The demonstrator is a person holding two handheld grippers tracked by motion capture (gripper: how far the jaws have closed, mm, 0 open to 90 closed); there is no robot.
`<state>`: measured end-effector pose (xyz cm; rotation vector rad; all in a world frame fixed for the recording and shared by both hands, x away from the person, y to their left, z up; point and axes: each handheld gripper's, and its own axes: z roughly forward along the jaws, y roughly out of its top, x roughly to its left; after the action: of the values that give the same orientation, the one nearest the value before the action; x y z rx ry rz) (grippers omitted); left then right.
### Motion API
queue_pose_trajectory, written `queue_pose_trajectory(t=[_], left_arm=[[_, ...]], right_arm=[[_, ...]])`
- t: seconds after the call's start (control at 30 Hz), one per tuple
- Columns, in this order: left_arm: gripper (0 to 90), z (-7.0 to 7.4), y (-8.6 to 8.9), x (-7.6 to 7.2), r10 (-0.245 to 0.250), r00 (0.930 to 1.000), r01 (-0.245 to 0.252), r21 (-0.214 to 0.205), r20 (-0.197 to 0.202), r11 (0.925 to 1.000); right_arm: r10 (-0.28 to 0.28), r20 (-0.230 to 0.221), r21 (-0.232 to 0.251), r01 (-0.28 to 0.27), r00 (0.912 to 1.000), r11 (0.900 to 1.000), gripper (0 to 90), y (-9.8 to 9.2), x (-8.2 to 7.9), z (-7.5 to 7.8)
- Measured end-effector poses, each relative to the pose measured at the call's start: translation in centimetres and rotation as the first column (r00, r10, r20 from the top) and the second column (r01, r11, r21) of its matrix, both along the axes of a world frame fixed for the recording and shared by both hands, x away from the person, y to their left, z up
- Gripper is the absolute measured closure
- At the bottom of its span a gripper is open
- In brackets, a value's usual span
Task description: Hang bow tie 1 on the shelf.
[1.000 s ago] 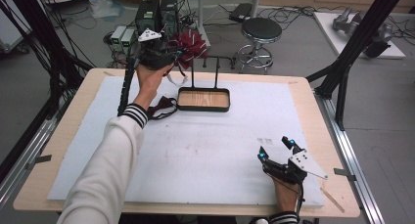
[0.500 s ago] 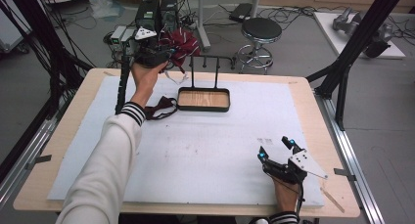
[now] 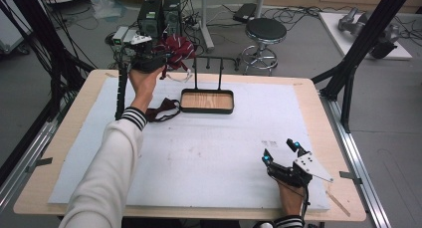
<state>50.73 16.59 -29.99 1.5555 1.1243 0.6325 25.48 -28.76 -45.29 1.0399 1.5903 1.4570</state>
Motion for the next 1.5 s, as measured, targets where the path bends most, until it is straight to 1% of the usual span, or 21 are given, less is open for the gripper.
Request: queue_pose_trajectory(t=[0.1, 0.17, 0.4, 0.53, 0.57, 0.6, 0.67, 0.73, 0.8, 0.83, 0.87, 0.9, 0.93, 1.0, 1.13, 1.23, 1.3, 1.37, 1.4, 1.43, 1.5], left_arm=[[69.7, -0.4, 0.1, -0.1, 0.009, 0.9999, -0.009, 0.014, -0.012, 0.9999], [69.6, -0.5, 0.2, -0.2, 0.011, 0.9999, -0.011, 0.017, -0.011, 0.9998], [69.4, -0.4, 0.1, -0.3, 0.009, 0.9999, -0.009, 0.036, -0.011, 0.9993], [68.2, -0.3, 0.0, -0.4, 0.014, 0.9999, -0.013, 0.055, -0.010, 0.9984], [66.3, -0.3, 0.0, -0.4, 0.014, 0.9998, -0.013, 0.053, -0.012, 0.9985], [66.3, -0.3, 0.0, -0.4, 0.015, 0.9998, -0.014, 0.052, -0.014, 0.9986], [61.2, -0.3, 0.0, -0.5, 0.008, 0.9997, -0.007, 0.042, -0.022, 0.9991], [55.0, -0.2, 0.0, -0.5, 0.002, 0.9998, -0.001, 0.036, -0.017, 0.9993], [50.9, -0.1, 0.1, -0.7, -0.007, 1.0000, 0.007, 0.048, 0.000, 0.9988], [48.0, 0.0, 0.1, -0.7, -0.015, 0.9998, 0.014, 0.044, 0.010, 0.9989], [40.4, 0.1, 0.1, -0.8, -0.027, 0.9995, 0.026, 0.044, 0.019, 0.9987], [40.4, 0.2, 0.2, -0.9, -0.039, 0.9988, 0.038, 0.041, 0.029, 0.9984], [38.0, 0.3, 0.2, -1.0, -0.044, 0.9984, 0.043, 0.043, 0.036, 0.9982], [33.9, 0.4, 0.3, -1.2, -0.046, 0.9973, 0.042, 0.057, 0.058, 0.9975], [29.0, 0.6, 0.7, -1.7, -0.056, 0.9945, 0.051, 0.061, 0.089, 0.9968], [24.6, 0.6, 1.1, -2.5, -0.073, 0.9902, 0.065, 0.073, 0.119, 0.9953], [20.7, 0.7, 1.3, -3.1, -0.082, 0.9886, 0.072, 0.079, 0.127, 0.9943], [16.9, 0.7, 1.5, -3.9, -0.099, 0.9850, 0.088, 0.079, 0.142, 0.9929], [16.7, 0.7, 1.6, -4.2, -0.109, 0.9835, 0.098, 0.080, 0.145, 0.9920], [16.0, 0.8, 1.6, -4.5, -0.123, 0.9818, 0.111, 0.088, 0.145, 0.9899], [14.9, 1.0, 1.9, -5.2, -0.142, 0.9767, 0.125, 0.109, 0.161, 0.9861]], right_arm=[[0.002, 0.002, -0.001, -0.002, 1.0000, 1.0000, 11.0, 0.0, 0.0, 0.0], [0.001, 0.002, -0.001, -0.001, 1.0000, 1.0000, 11.0, 0.0, 0.0, 0.0], [0.001, 0.006, -0.007, 0.000, 1.0000, 1.0000, 11.0, 0.0, 0.0, 0.0], [-0.001, 0.000, -0.001, 0.001, 1.0000, 1.0000, 11.0, 0.0, 0.0, 0.0], [-0.001, 0.001, -0.002, 0.001, 1.0000, 1.0000, 11.0, 0.0, 0.0, 0.0], [-0.001, 0.001, -0.002, 0.001, 1.0000, 1.0000, 11.0, 0.0, 0.0, 0.0], [0.000, 0.001, -0.002, 0.000, 1.0000, 1.0000, 11.0, 0.0, 0.0, 0.0], [0.000, 0.001, -0.001, 0.000, 1.0000, 1.0000, 11.0, 0.0, 0.0, 0.0], [0.000, 0.001, -0.002, 0.000, 1.0000, 1.0000, 11.0, 0.0, 0.0, 0.0], [-0.001, 0.001, -0.002, 0.001, 1.0000, 1.0000, 11.0, 0.0, 0.0, 0.0], [0.000, 0.001, -0.001, 0.000, 1.0000, 1.0000, 11.0, 0.0, 0.0, 0.0], [0.000, 0.001, -0.001, 0.000, 1.0000, 1.0000, 11.0, 0.0, 0.0, 0.0], [0.000, 0.001, -0.001, 0.000, 1.0000, 1.0000, 11.0, 0.0, 0.0, 0.0], [0.001, 0.000, -0.002, -0.001, 1.0000, 1.0000, 11.0, 0.0, 0.0, 0.0], [0.002, 0.004, -0.005, -0.002, 1.0000, 1.0000, 11.0, 0.0, 0.0, 0.0], [-0.001, -0.001, 0.000, 0.001, 1.0000, 1.0000, 11.0, 0.0, 0.0, 0.0], [0.000, -0.002, 0.000, 0.000, 1.0000, 1.0000, 11.0, 0.0, 0.0, 0.0], [-0.001, -0.004, 0.000, 0.001, 1.0000, 1.0000, 11.0, 0.0, 0.0, 0.0], [-0.003, -0.002, -0.002, 0.003, 1.0000, 1.0000, 11.0, 0.0, 0.0, 0.0], [-0.004, -0.004, 0.001, 0.004, 1.0000, 1.0000, 11.0, 0.0, 0.0, 0.0], [-0.005, 0.001, 0.001, 0.005, 1.0000, 1.0000, 11.0, 0.0, 0.0, 0.0]])
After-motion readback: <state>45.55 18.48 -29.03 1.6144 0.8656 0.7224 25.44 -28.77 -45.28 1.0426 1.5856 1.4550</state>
